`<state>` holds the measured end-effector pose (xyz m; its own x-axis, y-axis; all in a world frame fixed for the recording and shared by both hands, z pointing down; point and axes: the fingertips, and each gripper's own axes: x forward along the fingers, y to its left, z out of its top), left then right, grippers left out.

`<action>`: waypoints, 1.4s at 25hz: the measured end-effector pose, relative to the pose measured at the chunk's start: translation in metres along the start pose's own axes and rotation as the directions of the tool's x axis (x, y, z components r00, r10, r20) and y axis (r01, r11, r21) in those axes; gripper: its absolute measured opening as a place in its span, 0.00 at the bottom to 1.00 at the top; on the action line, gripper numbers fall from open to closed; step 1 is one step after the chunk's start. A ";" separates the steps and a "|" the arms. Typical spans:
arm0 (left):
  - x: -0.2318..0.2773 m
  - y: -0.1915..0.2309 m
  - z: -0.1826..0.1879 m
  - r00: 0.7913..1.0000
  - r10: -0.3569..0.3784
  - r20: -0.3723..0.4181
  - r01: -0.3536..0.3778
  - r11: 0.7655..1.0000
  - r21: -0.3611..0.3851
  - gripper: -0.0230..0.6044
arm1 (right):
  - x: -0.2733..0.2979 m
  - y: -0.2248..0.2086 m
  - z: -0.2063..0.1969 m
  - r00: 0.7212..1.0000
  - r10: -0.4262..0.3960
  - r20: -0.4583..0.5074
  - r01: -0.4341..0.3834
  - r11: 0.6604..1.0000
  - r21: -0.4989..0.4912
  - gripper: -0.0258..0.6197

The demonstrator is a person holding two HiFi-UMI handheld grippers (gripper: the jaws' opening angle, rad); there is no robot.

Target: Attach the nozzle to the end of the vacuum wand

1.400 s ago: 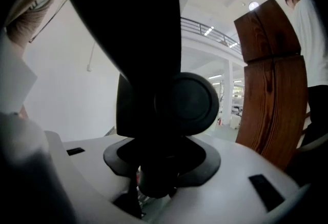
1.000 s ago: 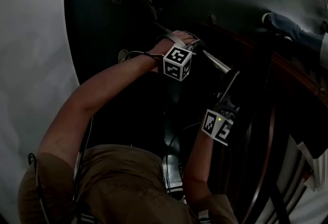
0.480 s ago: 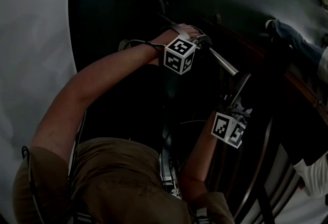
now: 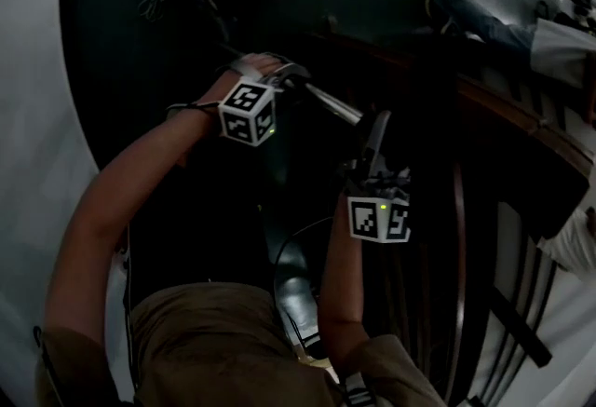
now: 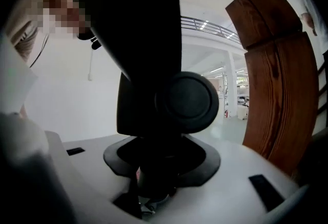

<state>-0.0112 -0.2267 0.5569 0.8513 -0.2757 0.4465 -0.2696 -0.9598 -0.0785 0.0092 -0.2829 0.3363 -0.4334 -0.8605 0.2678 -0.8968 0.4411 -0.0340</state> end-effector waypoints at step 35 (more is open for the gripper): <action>0.001 -0.005 -0.005 0.998 -0.027 -0.064 0.026 1.000 -0.016 0.27 | -0.012 -0.004 -0.006 0.993 -0.083 0.086 0.071 0.988 0.140 0.30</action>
<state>-0.0112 -0.2217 0.5618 0.8277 -0.2458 0.5044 -0.2545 -0.9656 -0.0528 0.0180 -0.2730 0.3392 -0.3633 -0.9129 0.1861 -0.9287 0.3391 -0.1499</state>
